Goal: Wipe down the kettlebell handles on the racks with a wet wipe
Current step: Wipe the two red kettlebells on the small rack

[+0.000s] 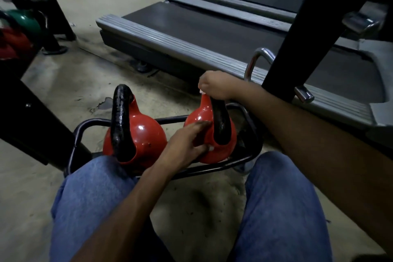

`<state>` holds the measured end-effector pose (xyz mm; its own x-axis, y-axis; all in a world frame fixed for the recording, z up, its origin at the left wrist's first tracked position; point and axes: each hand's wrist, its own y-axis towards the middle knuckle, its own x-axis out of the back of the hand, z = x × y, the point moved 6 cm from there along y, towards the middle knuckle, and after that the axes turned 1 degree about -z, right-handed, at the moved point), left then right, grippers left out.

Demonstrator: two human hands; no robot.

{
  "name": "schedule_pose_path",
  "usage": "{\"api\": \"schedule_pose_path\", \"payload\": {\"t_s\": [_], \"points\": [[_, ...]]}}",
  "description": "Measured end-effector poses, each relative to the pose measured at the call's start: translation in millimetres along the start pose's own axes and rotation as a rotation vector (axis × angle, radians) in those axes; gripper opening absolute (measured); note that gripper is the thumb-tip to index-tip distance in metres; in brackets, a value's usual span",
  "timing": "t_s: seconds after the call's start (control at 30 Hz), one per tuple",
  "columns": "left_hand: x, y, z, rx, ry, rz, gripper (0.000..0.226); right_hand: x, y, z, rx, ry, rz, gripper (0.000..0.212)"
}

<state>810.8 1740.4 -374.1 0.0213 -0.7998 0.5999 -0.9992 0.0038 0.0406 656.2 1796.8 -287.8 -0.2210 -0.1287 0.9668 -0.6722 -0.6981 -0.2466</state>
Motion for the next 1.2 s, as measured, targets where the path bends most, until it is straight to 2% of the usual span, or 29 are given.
{"api": "schedule_pose_path", "payload": {"t_s": [0.1, 0.2, 0.33, 0.43, 0.5, 0.6, 0.77, 0.83, 0.87, 0.9, 0.93, 1.0, 1.03, 1.07, 1.13, 1.2], "points": [[-2, -5, -7, -0.009, -0.064, 0.034, 0.102, 10, 14, -1, -0.094, -0.008, -0.004, 0.032], [-1, -6, -11, -0.014, -0.034, 0.009, 0.112, 16, 14, 13, -0.133, -0.149, 0.022, 0.028], [1, -5, -12, -0.009, -0.015, -0.001, 0.114, 7, 4, 41, -0.024, -0.469, 0.109, 0.024], [1, -5, -9, 0.0, -0.031, 0.002, 0.112, 3, -2, 44, 0.075, -0.598, 0.108, 0.022], [1, -3, -8, 0.001, -0.016, 0.003, 0.112, 1, -5, 34, 0.141, -0.555, 0.075, 0.029], [1, 0, -8, 0.006, 0.032, 0.01, 0.118, 5, -9, 15, 0.14, -0.369, -0.026, 0.043], [0, 0, -6, 0.035, 0.019, 0.01, 0.122, 14, -3, -10, -0.099, -0.187, -0.251, 0.034], [-1, -1, -4, 0.039, 0.024, 0.004, 0.122, 7, -4, -25, -0.246, -0.015, -0.278, 0.035], [-2, 0, -4, 0.043, 0.036, 0.002, 0.123, -2, -6, -34, -0.327, 0.179, -0.299, 0.035], [-2, 0, -4, 0.046, 0.052, -0.004, 0.124, -16, -10, -43, -0.412, 0.45, -0.308, 0.034], [-1, 1, -4, 0.049, 0.068, -0.012, 0.125, -32, -18, -43, -0.47, 0.835, -0.295, 0.032], [0, 3, -5, 0.052, 0.078, -0.025, 0.129, -63, -30, -29, -0.468, 1.62, -0.21, 0.035], [0, 3, -5, 0.057, 0.076, -0.029, 0.132, -73, -34, -20, -0.436, 1.905, -0.153, 0.044], [-1, 3, -5, 0.061, 0.072, -0.036, 0.135, -77, -40, -11, -0.386, 2.077, -0.101, 0.053], [-2, 3, -3, 0.065, 0.055, -0.054, 0.14, -80, -49, 3, -0.222, 2.164, -0.076, 0.057], [-3, 2, -1, 0.067, 0.051, -0.064, 0.142, -85, -65, 3, -0.176, 2.042, -0.188, 0.051]]}}
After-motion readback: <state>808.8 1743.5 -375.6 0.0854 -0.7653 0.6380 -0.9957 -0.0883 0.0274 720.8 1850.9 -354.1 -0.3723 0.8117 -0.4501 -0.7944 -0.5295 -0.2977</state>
